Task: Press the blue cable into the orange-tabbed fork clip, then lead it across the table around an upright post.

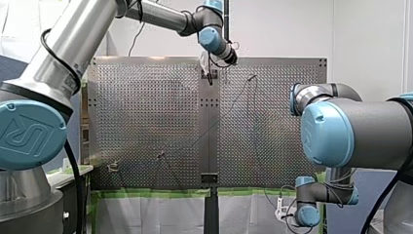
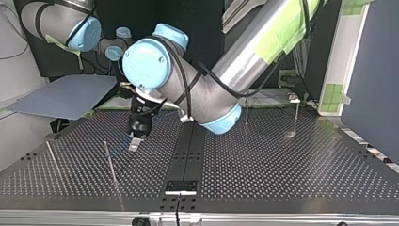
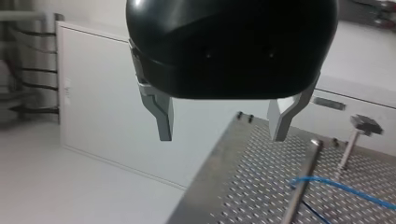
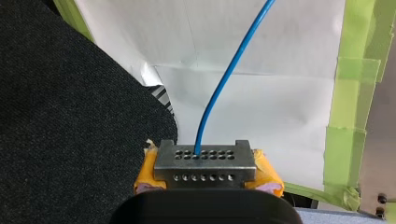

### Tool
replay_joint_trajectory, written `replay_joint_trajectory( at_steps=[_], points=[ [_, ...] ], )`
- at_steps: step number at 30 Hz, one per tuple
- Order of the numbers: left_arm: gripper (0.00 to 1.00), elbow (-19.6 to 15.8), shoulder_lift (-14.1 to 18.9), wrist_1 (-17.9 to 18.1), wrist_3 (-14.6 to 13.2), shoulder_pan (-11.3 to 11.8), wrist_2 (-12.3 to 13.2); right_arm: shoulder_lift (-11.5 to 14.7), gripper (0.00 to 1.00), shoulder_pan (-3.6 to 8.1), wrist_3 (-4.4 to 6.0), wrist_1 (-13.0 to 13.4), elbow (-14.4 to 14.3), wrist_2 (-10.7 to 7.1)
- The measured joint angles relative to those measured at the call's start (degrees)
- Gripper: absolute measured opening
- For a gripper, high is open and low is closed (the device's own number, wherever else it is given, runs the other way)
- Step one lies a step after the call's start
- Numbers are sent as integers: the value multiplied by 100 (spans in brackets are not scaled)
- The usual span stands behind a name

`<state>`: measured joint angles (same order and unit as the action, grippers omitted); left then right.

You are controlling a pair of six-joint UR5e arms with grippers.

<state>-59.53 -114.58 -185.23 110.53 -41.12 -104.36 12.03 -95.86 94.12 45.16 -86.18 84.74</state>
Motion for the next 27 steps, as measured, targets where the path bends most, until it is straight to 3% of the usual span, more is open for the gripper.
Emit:
replay_joint_trajectory(
  at_steps=[7, 21, 27],
  points=[
    [100, -374, 374, 375, 320, -10, 180, 4, 1, -4, -23, -13, 10, -1],
    [100, -1054, 1054, 1055, 283, -22, 265, 5, 1, -25, -66, -67, 37, 0],
    [100, -1327, 1164, 1328, 277, -12, 264, 2, 1, -32, -87, -98, 42, 0]
  ],
)
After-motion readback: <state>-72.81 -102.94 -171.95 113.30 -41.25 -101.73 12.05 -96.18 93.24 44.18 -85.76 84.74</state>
